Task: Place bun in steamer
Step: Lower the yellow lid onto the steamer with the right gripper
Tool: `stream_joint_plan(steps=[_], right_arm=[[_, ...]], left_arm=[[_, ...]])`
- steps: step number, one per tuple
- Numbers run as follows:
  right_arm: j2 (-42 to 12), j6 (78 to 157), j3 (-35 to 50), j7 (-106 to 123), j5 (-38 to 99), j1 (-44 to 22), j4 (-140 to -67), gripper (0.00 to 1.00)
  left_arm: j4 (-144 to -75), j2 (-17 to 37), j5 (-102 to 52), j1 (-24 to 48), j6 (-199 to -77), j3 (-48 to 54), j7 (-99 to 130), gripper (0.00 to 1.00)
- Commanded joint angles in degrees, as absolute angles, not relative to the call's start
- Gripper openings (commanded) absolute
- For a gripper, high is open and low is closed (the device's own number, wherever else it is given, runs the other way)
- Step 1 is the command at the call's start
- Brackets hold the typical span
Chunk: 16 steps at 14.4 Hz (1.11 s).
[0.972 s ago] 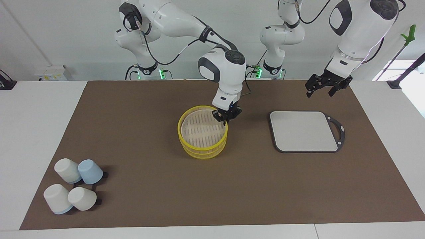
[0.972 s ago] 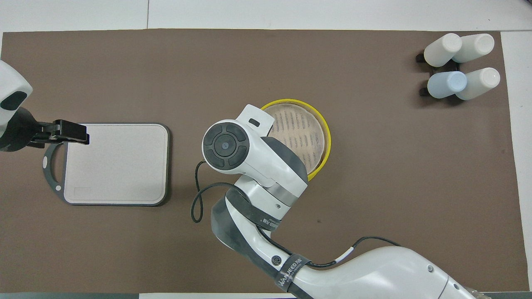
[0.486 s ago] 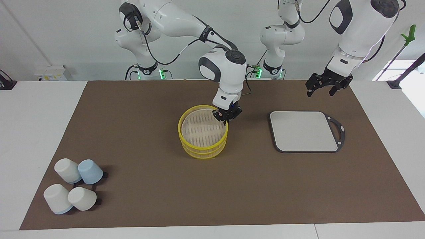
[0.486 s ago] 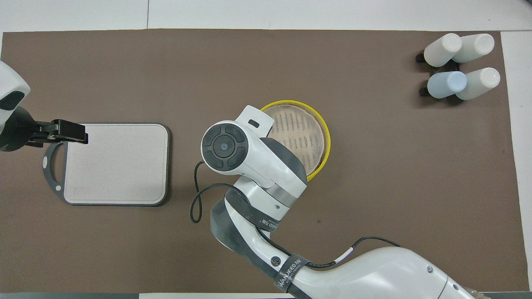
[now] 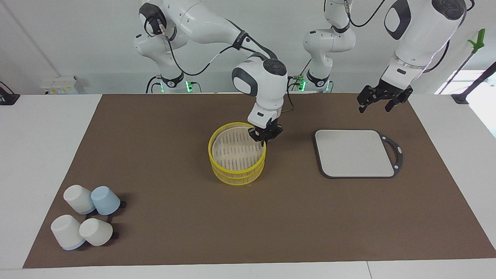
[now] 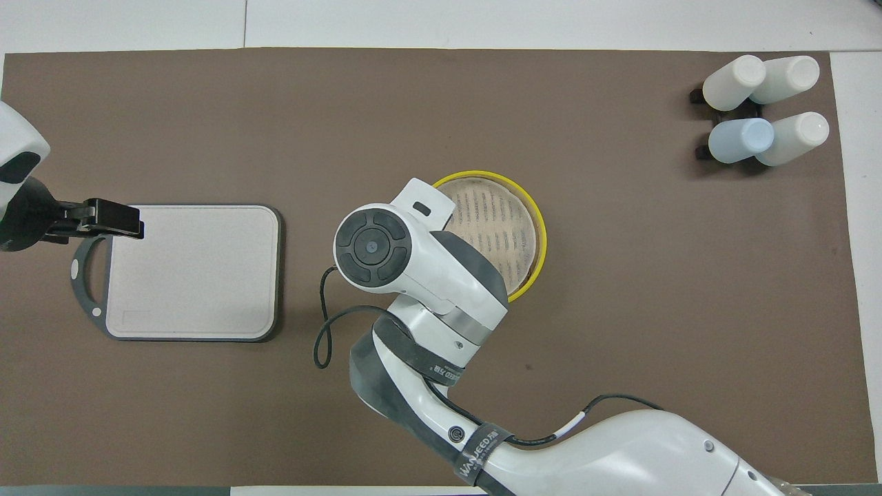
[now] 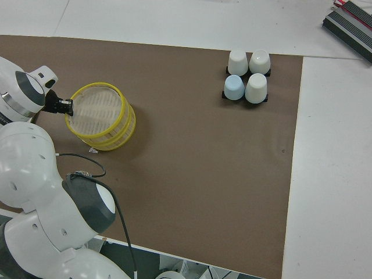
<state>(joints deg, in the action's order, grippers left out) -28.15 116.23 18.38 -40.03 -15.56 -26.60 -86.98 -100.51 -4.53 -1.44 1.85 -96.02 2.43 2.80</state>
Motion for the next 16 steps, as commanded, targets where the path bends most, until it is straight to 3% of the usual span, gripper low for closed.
stream_joint_plan(steps=[1, 8, 10, 11, 12, 14, 16], right_arm=[[-26.02, 117.69, 18.72, -41.92, -16.52, -26.71, -89.65, 0.0], [-25.14, 120.06, 18.72, -42.8, -16.52, -26.72, -92.37, 0.0], [-25.14, 120.15, 18.72, -43.42, -16.52, -26.46, -92.37, 0.07], [-25.14, 120.15, 18.72, -43.42, -16.44, -26.37, -92.29, 0.2], [-25.22, 120.15, 18.72, -43.42, -16.44, -26.19, -92.2, 0.42], [-25.22, 120.23, 18.72, -43.51, -16.44, -26.1, -92.2, 0.56], [-25.22, 119.97, 18.72, -43.59, -16.44, -26.1, -92.11, 0.59]], left_arm=[[-101.16, -5.71, -0.62, 1.5, -96.59, 2.55, 1.93, 1.0], [-101.16, -5.71, -0.62, 1.32, -96.77, 2.55, 2.02, 1.0], [-101.16, -5.71, -0.62, 1.58, -96.68, 2.55, 2.28, 1.0], [-101.34, -5.71, -0.62, 1.67, -96.68, 2.55, 2.37, 1.0], [-101.34, -5.71, -0.62, 1.67, -96.68, 2.55, 2.29, 1.0], [-101.34, -5.71, -0.62, 1.23, -97.03, 2.55, 2.02, 1.0], [-101.69, -5.89, -0.62, 1.14, -97.12, 2.55, 2.02, 1.0]])
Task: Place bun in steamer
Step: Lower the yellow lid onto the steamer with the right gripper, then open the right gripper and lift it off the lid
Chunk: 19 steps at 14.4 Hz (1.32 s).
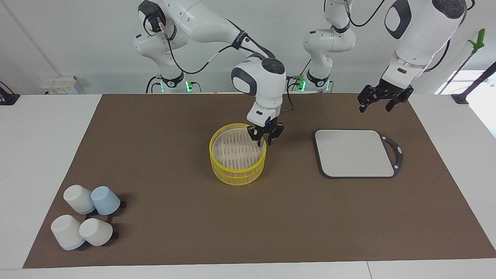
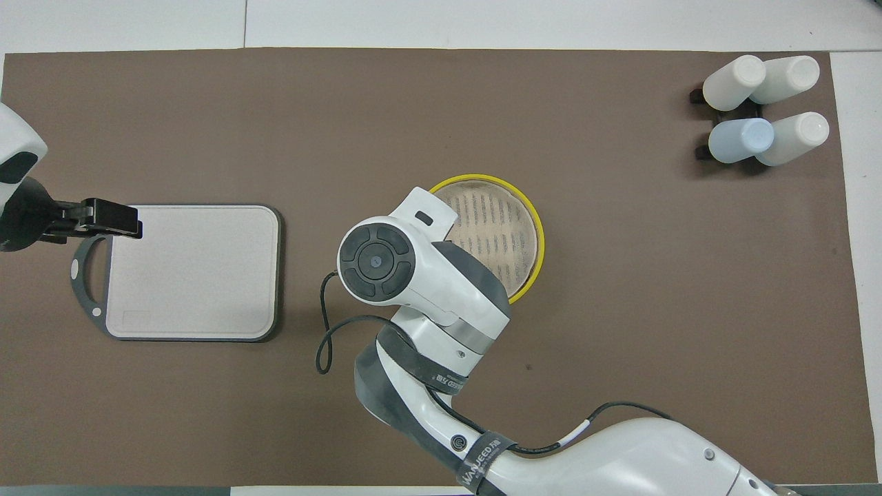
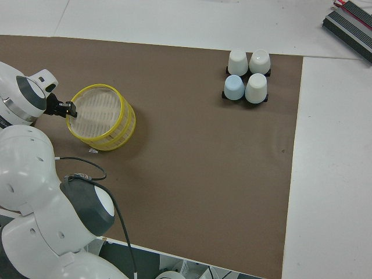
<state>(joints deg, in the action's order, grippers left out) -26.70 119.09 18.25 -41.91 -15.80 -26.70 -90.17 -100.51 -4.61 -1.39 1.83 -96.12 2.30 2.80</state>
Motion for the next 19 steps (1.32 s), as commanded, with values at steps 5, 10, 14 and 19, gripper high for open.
stream_joint_plan(steps=[5, 10, 14, 19], right_arm=[[-23.83, 118.31, 18.63, -42.81, -16.43, -23.83, -91.32, 1.0], [-20.48, 114.71, 18.9, -37.64, -16.08, -17.86, -90.71, 1.0], [-18.2, 105.31, 18.72, -28.3, -12.04, -11.97, -85.43, 1.0], [-11.62, 96.34, 18.72, -22.44, -7.58, -3.19, -86.04, 1.0]], left_arm=[[-101.34, -5.8, -0.62, 0.88, -97.56, 2.29, 1.93, 1.0], [-101.16, -5.89, -0.62, 0.97, -97.38, 2.29, 2.02, 1.0], [-101.16, -5.98, -0.62, 1.14, -97.29, 2.29, 2.02, 1.0], [-101.07, -5.89, -0.62, 1.41, -97.38, 2.55, 2.2, 1.0]])
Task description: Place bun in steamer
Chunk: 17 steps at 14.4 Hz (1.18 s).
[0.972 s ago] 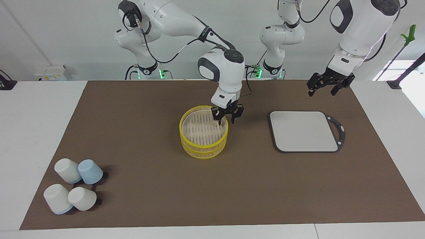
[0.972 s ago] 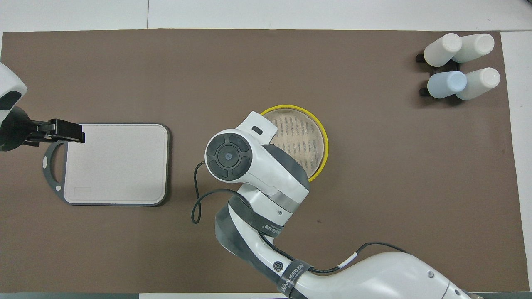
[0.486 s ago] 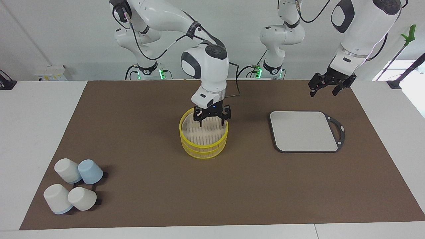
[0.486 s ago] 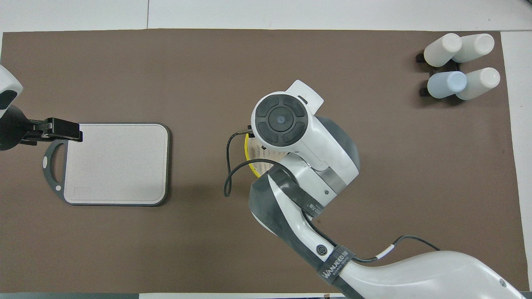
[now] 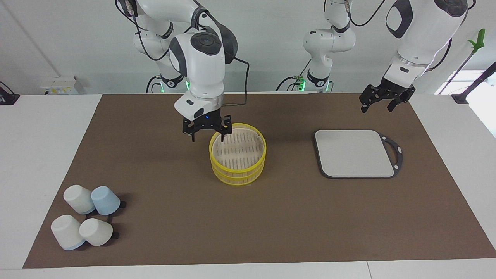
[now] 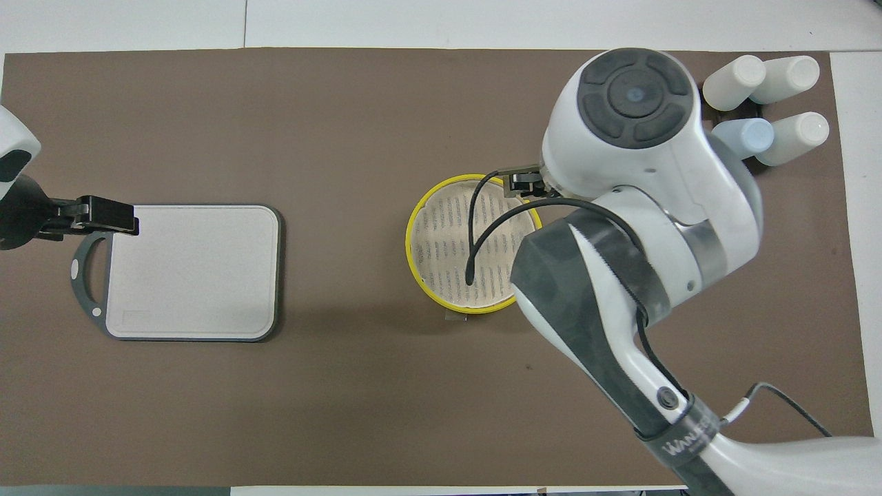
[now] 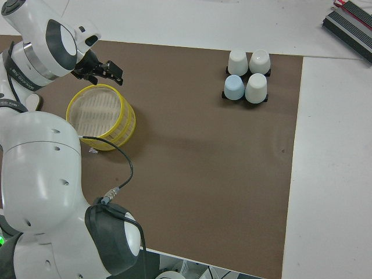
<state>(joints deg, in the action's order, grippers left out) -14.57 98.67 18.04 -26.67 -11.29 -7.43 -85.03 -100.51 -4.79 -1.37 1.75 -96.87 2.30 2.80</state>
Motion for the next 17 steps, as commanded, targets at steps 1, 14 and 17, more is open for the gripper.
stream_joint_plan(steps=[1, 14, 17], right_arm=[[-10.3, 94.24, 18.72, -19.45, -6.17, -0.12, -86.22, 1.0], [1.14, 91.66, 4.17, -9.67, -1.23, 0.91, -96.41, 1.0], [2.81, 91.76, -1.65, -7.21, 1.05, -2.44, -99.48, 1.0]], left_arm=[[-101.07, -5.89, -0.62, 1.15, -97.38, 2.55, 2.11, 1.0], [-101.16, -5.98, -0.62, 1.05, -97.38, 2.64, 2.02, 1.0], [-101.42, -6.06, -0.62, 1.14, -97.38, 2.64, 2.02, 1.0]])
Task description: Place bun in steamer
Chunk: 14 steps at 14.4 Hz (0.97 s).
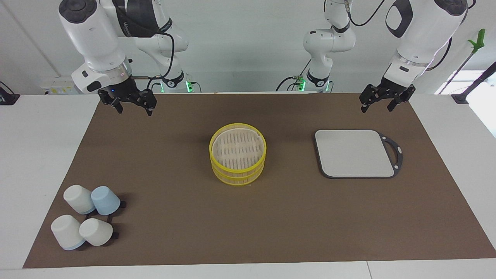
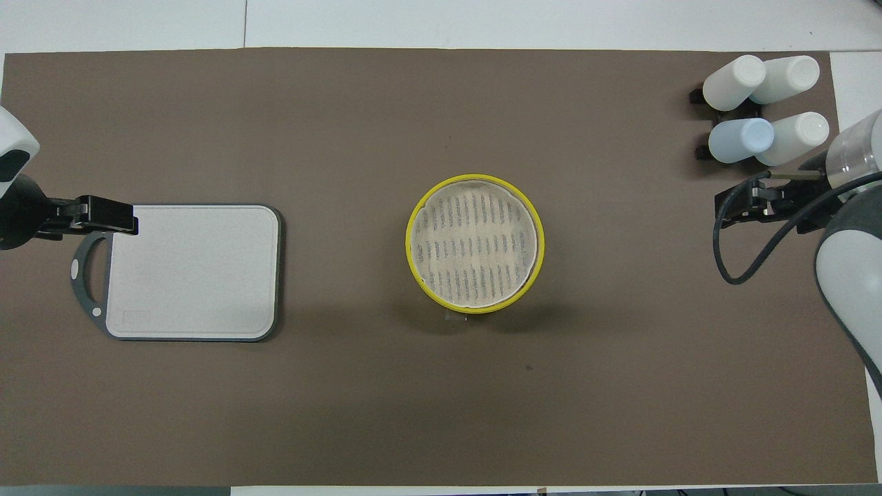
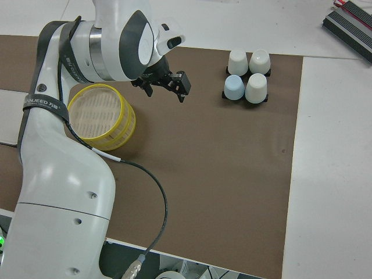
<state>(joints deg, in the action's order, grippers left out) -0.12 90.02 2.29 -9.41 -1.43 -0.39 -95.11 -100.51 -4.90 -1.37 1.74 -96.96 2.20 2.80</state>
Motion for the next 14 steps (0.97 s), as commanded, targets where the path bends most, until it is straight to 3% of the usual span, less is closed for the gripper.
stream_joint_plan(steps=[1, 14], right_arm=[[3.07, 92.02, -3.5, -7.12, 1.05, -4.38, -100.19, 1.0], [1.41, 94.65, -3.69, -3.07, 0.79, -3.87, -97.47, 1.0]], left_arm=[[-101.43, -6.06, -0.62, 1.06, -97.38, 2.64, 1.93, 1.0], [-101.43, -6.06, -0.62, 0.97, -97.82, 2.64, 1.85, 1.0]])
